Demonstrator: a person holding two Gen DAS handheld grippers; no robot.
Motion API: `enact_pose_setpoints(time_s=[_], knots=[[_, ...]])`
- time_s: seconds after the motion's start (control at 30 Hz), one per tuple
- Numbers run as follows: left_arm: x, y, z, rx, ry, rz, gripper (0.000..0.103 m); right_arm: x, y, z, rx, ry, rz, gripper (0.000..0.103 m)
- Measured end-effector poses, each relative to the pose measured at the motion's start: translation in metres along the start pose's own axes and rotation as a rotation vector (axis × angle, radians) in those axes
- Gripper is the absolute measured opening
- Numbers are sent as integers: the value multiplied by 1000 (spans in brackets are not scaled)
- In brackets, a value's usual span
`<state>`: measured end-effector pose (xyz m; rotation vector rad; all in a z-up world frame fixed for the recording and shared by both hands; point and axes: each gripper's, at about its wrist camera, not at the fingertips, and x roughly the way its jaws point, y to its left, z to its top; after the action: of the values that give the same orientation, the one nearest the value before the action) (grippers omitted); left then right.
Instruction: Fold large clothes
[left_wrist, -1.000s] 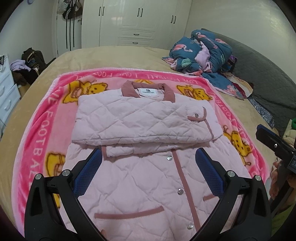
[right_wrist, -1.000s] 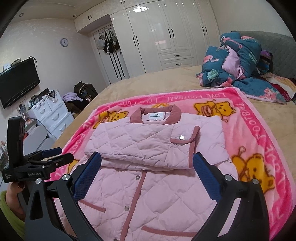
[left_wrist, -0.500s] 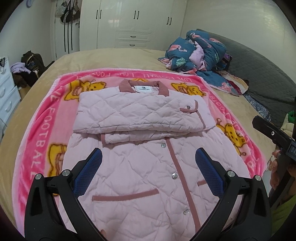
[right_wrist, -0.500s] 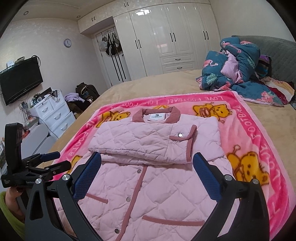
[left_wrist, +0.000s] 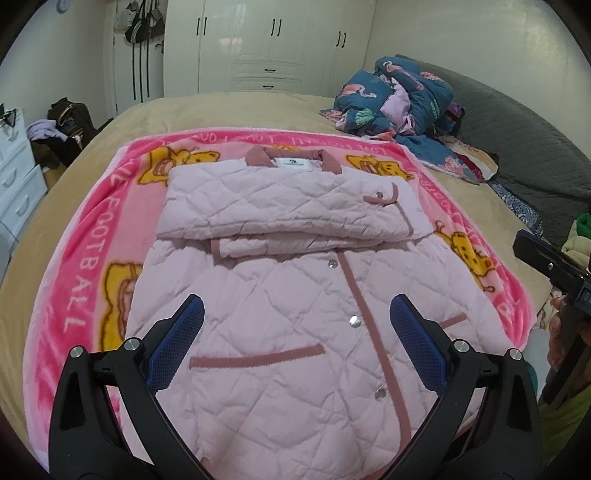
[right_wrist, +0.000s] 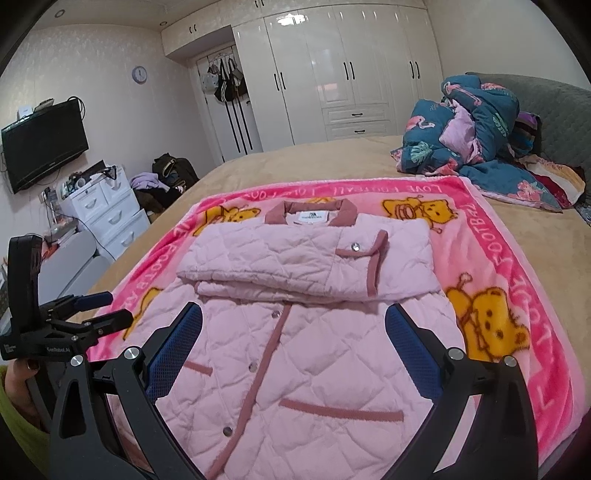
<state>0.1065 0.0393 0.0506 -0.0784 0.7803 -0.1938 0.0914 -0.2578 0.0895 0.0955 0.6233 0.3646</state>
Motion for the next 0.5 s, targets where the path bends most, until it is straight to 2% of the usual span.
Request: enact_pose_setpoints(time_s=[0.27,0.5], knots=[[8,15,-26,-19,41,35,95,0,-18,-26,9,49,-49,99],[16,33,-50,-42,79,85,95,6,-50,-57,48,117,-109,99]])
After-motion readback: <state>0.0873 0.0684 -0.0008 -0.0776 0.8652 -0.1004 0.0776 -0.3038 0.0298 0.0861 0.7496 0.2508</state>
